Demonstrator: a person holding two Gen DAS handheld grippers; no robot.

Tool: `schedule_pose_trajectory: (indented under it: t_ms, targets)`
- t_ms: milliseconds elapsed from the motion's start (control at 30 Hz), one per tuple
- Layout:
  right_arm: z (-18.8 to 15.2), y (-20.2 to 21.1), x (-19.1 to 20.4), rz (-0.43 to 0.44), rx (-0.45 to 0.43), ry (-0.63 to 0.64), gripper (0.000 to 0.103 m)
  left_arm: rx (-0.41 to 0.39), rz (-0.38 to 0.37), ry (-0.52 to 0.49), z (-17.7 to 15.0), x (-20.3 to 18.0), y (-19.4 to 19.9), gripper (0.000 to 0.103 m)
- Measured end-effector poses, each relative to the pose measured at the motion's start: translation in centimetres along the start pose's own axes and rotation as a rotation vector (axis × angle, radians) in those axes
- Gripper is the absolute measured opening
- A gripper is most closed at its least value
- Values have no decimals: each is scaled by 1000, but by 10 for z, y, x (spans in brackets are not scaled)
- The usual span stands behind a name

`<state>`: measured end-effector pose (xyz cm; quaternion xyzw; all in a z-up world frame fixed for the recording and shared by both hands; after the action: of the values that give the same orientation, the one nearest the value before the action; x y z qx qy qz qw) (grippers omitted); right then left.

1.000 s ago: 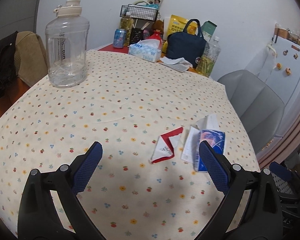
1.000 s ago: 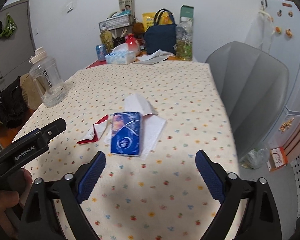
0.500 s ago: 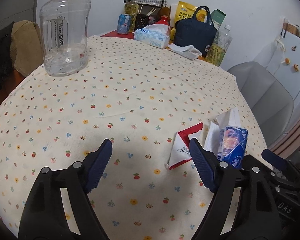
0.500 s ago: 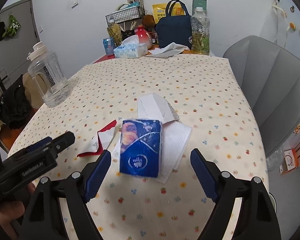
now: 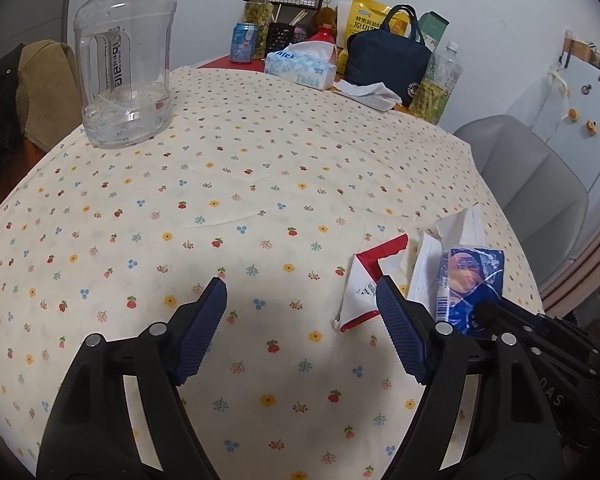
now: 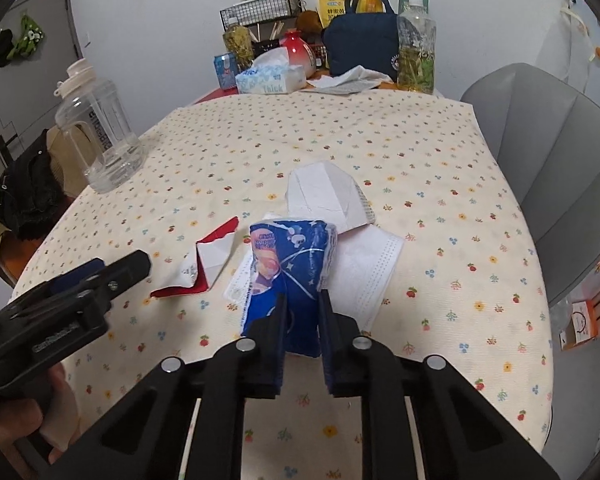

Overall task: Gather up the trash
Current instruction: 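Lift the blue packet with the right gripper while the left gripper grasps the red-white paper wrapper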

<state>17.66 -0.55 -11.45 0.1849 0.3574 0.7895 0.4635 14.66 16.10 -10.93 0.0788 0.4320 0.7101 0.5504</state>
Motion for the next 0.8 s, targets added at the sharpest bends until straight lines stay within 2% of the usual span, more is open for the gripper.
schedule_pose_trajectory:
  t_ms: [267, 433, 500, 567, 667, 733, 800]
  targets:
    - [-7, 31, -13, -15, -35, -26, 13, 27, -28, -34, -11, -20, -8, 75]
    - [-13, 44, -30, -35, -46, -55, 14, 57, -31, -50, -19, -31, -17, 71]
    - [-17, 49, -39, -43, -48, -70, 14, 71, -30, -57, -21, -36, -21, 66]
    - [-21, 51, -45, -47, -48, -81, 14, 86, -12, -72, -23, -39, -26, 61]
    - [-25, 55, -55, -55, -49, -100, 14, 86, 38, -108, -26, -43, -29, 59]
    - [-27, 57, -61, -56, -52, -114, 14, 81, 80, -139, -27, -45, -30, 52]
    - [-28, 59, -64, -54, -57, -125, 14, 70, 121, -158, -26, -44, -30, 35]
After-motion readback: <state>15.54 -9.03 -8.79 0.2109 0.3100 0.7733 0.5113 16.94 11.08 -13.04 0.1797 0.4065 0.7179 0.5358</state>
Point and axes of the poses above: each gripper's, at about its wrist camera, not at the fingertips, and y roughly against the way its jaws point, x to its left, z to its top, the point moved 7 cm from there along -y, roughly the way its jaws point, and after that the axes turned 13 degrees about y, right-handed, at the moved point
